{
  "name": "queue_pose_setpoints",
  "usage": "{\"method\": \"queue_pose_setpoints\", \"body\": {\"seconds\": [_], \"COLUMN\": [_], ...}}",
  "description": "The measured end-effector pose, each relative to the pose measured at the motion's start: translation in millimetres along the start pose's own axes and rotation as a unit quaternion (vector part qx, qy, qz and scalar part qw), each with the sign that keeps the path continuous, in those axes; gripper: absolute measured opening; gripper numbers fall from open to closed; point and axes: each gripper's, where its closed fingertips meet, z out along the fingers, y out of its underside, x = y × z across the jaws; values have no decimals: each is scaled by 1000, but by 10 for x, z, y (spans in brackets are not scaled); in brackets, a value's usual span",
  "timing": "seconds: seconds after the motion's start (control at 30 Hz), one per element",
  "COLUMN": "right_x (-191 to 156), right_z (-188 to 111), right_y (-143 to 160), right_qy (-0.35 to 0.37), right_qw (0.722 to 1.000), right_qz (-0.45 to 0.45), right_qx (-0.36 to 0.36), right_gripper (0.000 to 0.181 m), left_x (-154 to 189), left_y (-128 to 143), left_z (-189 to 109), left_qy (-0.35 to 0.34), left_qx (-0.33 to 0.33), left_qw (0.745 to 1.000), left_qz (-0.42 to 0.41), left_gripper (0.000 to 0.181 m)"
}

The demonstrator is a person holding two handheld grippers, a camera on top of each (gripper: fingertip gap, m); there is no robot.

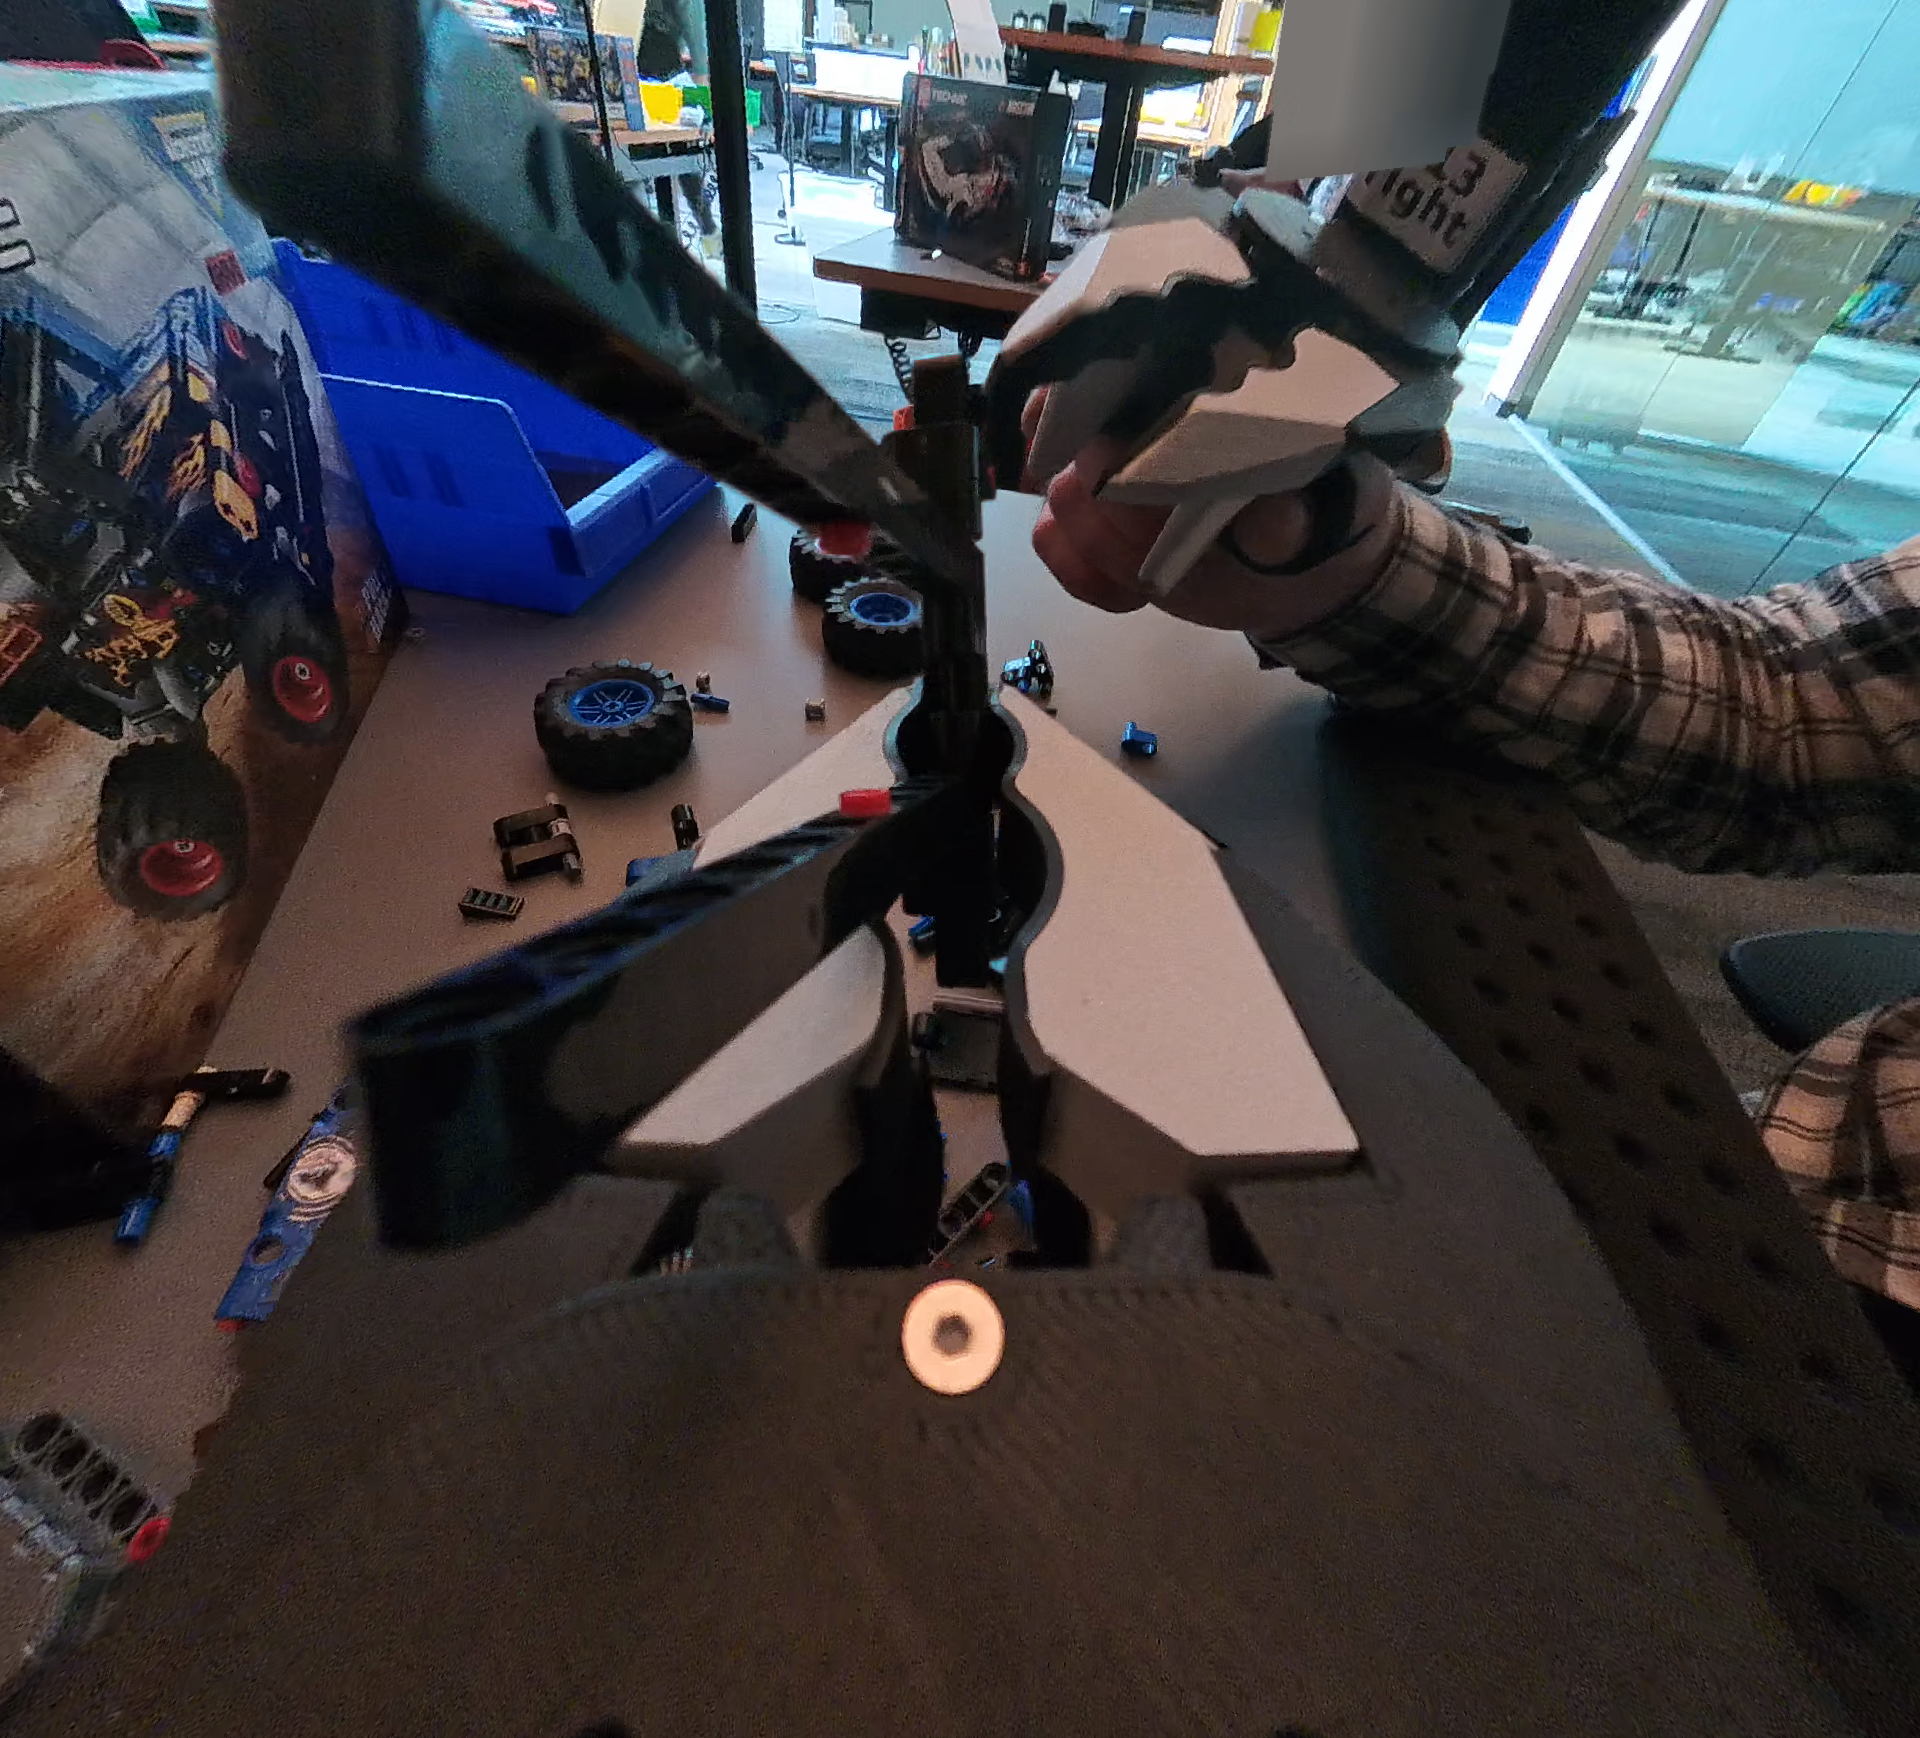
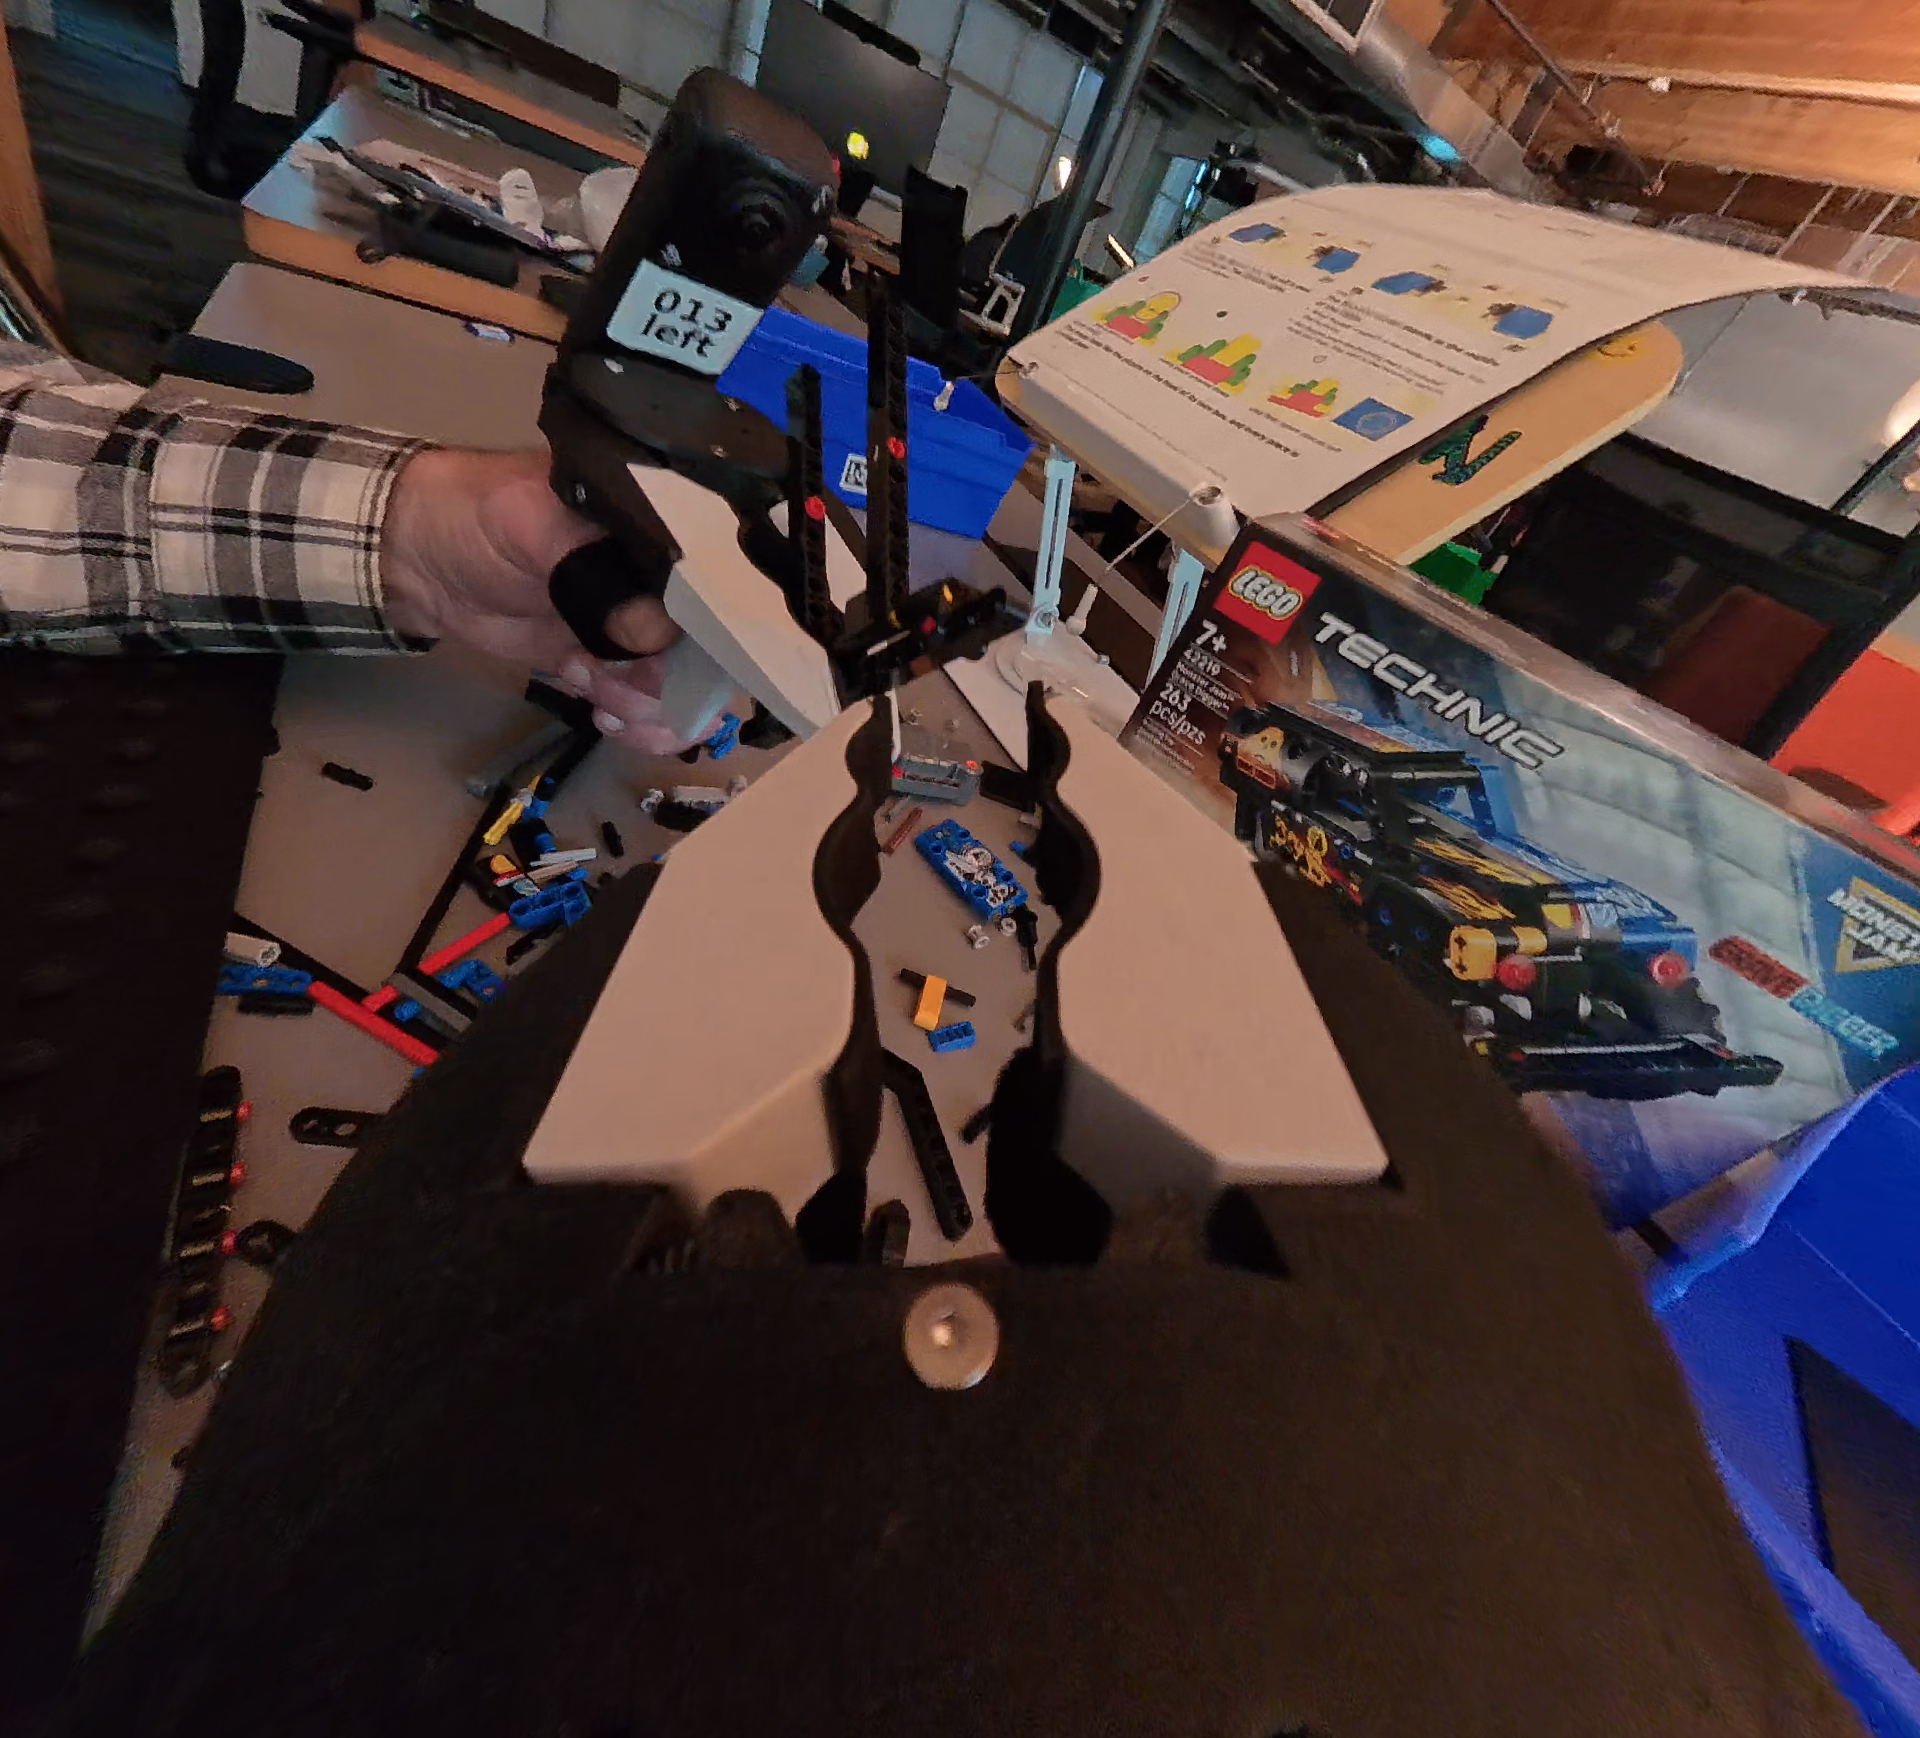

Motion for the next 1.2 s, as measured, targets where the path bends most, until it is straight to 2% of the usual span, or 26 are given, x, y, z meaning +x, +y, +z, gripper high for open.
{"method": "queue_pose_setpoints", "body": {"seconds": [0.23, 0.47, 0.6, 0.7, 1.0, 1.2], "right_x": [-80, 60, 79, 84, 78, 132], "right_z": [161, 111, 110, 142, 132, 125], "right_y": [235, 134, 119, 233, 350, 417], "right_qy": [33, 72, 80, 79, 56, 48], "right_qw": [994, 994, 994, 992, 993, 995], "right_qz": [-82, -64, -67, -73, -54, -7], "right_qx": [-71, -44, -41, -67, -91, -89], "right_gripper": [28, 34, 37, 24, 22, 21], "left_x": [68, 47, 57, 91, 84, 101], "left_y": [36, 46, 152, 221, 306, 286], "left_z": [86, 104, 169, 237, 254, 199], "left_qy": [25, 30, 12, 2, -28, -24], "left_qx": [-1, 1, -34, -57, -91, -93], "left_qw": [999, 997, 999, 998, 994, 994], "left_qz": [-42, -72, -40, -17, 54, 59], "left_gripper": [6, 8, 9, 10, 13, 33]}}
